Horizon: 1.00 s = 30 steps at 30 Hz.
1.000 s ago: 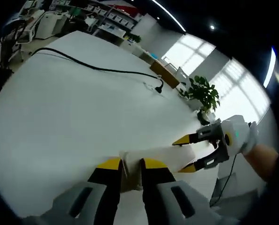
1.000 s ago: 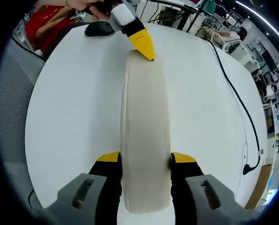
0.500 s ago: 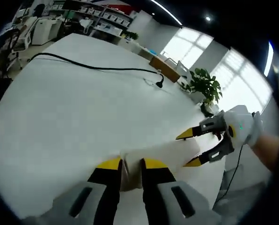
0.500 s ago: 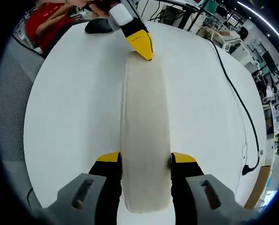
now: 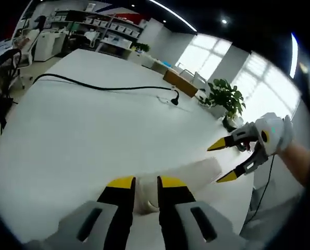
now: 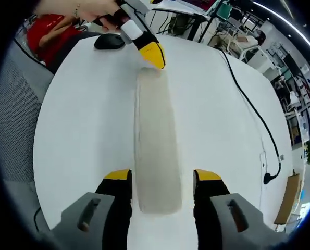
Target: Arrange the utensils inside the cutlery case until each visible utensil rests in its matching compartment.
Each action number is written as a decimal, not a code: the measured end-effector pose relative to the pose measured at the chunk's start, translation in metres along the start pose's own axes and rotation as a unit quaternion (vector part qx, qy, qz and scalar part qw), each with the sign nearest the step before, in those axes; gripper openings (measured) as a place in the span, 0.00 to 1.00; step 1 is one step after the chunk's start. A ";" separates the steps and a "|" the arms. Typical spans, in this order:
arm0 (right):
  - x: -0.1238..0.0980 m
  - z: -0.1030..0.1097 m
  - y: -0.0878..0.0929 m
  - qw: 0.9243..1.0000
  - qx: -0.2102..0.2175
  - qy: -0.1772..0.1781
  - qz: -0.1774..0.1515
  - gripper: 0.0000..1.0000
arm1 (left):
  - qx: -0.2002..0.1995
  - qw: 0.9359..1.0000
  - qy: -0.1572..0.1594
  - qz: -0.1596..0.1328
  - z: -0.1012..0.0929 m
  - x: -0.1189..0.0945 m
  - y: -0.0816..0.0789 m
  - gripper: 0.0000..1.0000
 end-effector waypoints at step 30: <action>-0.009 0.014 0.048 0.985 0.168 0.036 -0.001 0.00 | 0.030 0.999 -0.004 0.037 -0.015 0.009 0.011 0.11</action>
Point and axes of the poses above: the point that each gripper's makers call its tool centre point, and the gripper's own axes: x roughly forward along the fingers, z roughly to its left, y roughly out of its underside, the point moved 2 cm from there along -x, roughly backward along the fingers, and after that the axes turned 7 degrees about -x, right-handed, at the moved point
